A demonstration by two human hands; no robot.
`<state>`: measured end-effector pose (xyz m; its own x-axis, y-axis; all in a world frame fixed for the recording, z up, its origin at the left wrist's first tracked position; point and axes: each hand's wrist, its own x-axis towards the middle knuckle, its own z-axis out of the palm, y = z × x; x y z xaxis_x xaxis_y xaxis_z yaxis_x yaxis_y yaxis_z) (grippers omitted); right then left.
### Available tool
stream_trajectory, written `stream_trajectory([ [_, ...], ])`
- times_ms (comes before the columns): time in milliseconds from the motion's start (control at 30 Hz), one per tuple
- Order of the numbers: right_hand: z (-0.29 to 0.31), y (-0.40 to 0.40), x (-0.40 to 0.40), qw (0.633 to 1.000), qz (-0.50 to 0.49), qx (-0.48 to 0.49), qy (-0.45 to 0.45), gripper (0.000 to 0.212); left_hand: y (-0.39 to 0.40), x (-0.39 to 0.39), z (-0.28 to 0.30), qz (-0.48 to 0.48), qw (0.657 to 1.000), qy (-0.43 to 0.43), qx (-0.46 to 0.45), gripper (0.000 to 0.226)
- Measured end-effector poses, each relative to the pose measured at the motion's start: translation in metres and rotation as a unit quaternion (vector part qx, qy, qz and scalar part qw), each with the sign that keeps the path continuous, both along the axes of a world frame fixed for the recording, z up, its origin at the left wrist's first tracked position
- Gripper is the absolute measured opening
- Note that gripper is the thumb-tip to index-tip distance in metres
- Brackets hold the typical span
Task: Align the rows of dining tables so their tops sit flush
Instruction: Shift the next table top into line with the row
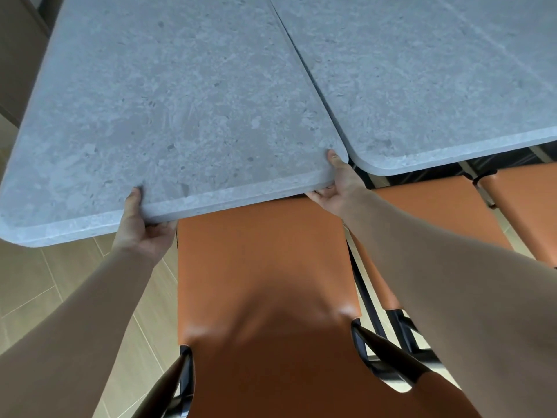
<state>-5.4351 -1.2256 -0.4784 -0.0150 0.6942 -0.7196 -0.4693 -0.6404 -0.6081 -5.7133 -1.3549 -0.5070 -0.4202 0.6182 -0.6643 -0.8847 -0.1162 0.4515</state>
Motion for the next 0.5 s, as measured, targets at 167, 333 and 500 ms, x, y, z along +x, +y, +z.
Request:
stream_trajectory([
  [167,0.0,-0.013,-0.002,1.0,0.001,-0.012,0.007,0.029,-0.009,-0.002,0.003,-0.004,1.0,0.006,-0.014,0.038],
  [333,0.0,-0.012,-0.002,1.0,0.0,-0.023,0.006,0.034,-0.009,-0.004,0.002,-0.012,1.0,0.002,-0.008,0.049],
  [500,-0.005,-0.007,0.001,0.999,0.009,-0.035,0.001,0.039,-0.008,0.0,0.004,0.007,1.0,-0.005,-0.022,0.057],
])
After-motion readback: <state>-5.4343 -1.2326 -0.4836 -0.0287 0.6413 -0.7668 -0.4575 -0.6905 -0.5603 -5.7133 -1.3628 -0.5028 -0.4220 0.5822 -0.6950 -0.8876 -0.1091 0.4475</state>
